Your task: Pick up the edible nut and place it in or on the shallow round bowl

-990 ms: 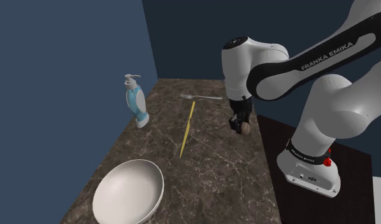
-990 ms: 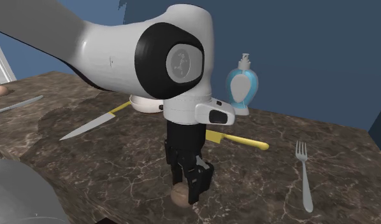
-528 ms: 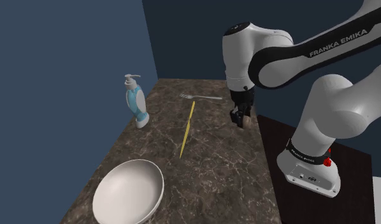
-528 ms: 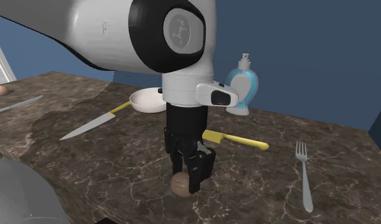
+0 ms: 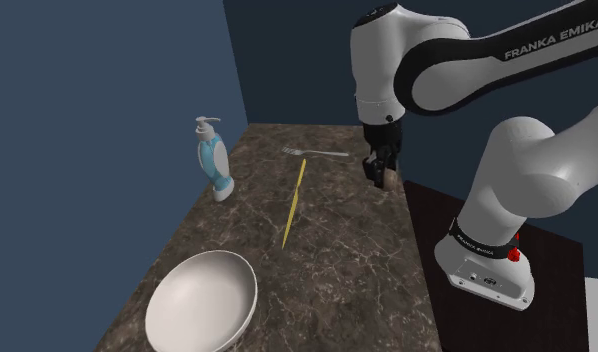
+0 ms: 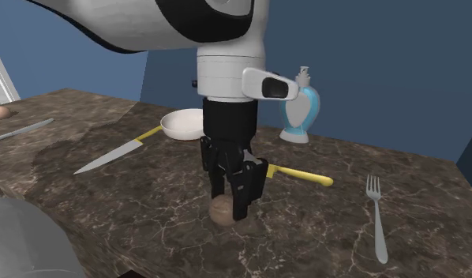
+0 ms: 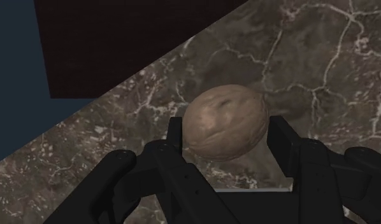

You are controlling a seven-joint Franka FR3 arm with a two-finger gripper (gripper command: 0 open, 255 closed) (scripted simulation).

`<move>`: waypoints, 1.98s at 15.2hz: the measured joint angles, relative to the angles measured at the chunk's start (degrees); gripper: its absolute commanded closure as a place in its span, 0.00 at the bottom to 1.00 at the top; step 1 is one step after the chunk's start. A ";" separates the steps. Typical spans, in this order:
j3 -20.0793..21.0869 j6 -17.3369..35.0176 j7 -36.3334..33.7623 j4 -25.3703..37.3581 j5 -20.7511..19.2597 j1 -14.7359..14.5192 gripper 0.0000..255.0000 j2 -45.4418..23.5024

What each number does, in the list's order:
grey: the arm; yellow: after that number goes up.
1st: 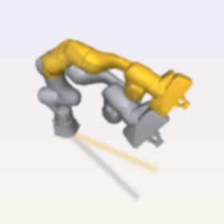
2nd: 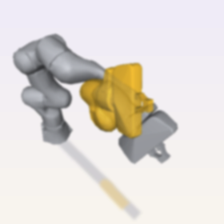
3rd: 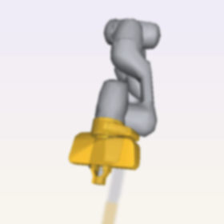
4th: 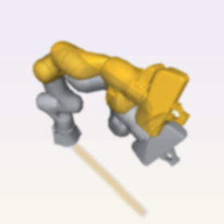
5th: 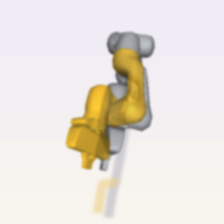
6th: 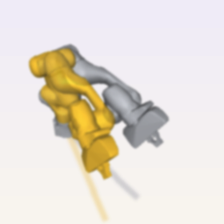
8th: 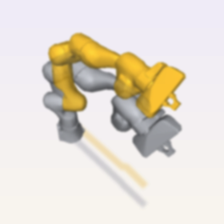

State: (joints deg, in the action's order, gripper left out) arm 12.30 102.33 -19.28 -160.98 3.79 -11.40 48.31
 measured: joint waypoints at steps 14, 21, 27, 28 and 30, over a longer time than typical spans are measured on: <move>4.74 -5.10 -5.32 12.35 2.93 -1.18 1.00 -7.24; 12.43 -2.60 -13.97 23.88 4.85 -1.50 1.00 -21.02; 18.59 -1.95 -22.37 35.81 2.80 -1.25 1.00 -33.95; 19.56 -1.94 -23.91 38.19 1.93 -1.21 1.00 -36.52; 21.47 -2.09 -27.25 42.69 0.16 -1.57 1.00 -41.41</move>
State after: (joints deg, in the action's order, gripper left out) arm 33.77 100.24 -46.52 -118.29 3.95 -12.97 6.90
